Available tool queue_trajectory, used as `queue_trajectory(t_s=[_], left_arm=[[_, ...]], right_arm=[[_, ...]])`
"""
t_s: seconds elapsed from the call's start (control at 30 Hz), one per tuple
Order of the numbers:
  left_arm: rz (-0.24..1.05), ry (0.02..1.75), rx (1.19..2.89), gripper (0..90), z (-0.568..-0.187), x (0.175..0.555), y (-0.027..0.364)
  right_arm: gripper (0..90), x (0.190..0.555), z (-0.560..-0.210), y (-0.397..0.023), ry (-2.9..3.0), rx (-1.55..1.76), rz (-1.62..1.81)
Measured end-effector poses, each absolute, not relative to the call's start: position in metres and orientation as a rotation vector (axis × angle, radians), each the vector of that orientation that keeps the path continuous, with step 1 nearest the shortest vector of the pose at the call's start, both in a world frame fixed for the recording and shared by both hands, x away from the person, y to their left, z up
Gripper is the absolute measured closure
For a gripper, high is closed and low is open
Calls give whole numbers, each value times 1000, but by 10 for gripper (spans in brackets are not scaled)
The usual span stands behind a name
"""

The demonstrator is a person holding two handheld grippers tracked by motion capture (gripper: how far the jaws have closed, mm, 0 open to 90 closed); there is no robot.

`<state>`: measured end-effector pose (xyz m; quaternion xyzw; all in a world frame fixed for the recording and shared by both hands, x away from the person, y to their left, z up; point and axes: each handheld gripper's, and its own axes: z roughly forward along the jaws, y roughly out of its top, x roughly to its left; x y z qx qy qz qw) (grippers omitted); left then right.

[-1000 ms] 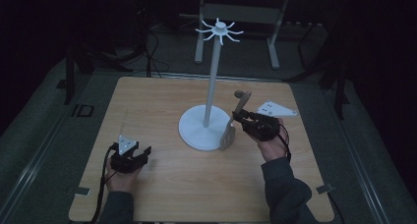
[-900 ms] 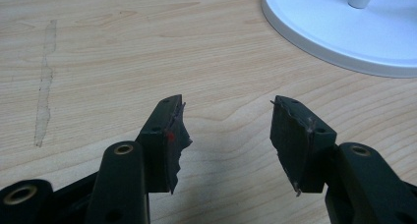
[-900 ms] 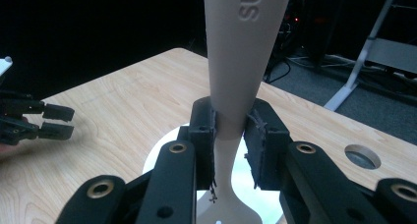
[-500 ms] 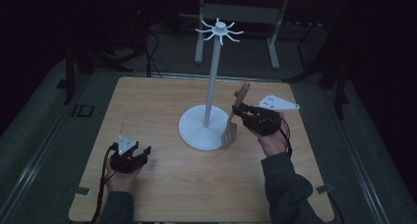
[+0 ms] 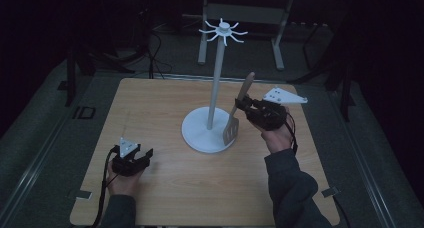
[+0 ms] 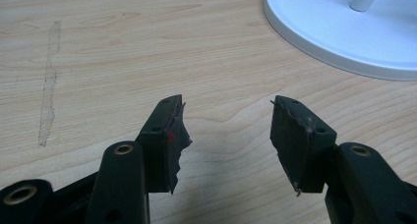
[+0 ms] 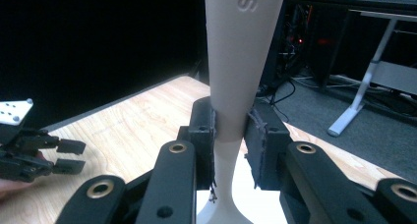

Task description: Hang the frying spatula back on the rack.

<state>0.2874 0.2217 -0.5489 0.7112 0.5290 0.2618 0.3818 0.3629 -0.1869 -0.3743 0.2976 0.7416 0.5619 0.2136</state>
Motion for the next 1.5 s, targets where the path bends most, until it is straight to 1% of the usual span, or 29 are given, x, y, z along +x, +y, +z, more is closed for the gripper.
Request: queue_trajectory(t_s=[0.93, 1.5], left_arm=[[671, 1354, 1804, 467, -549, 287, 223], [673, 1357, 1797, 467, -548, 287, 223]], right_arm=[[746, 376, -342, -185, 2038, 812, 1572], [746, 386, -329, -176, 2053, 810, 1569]])
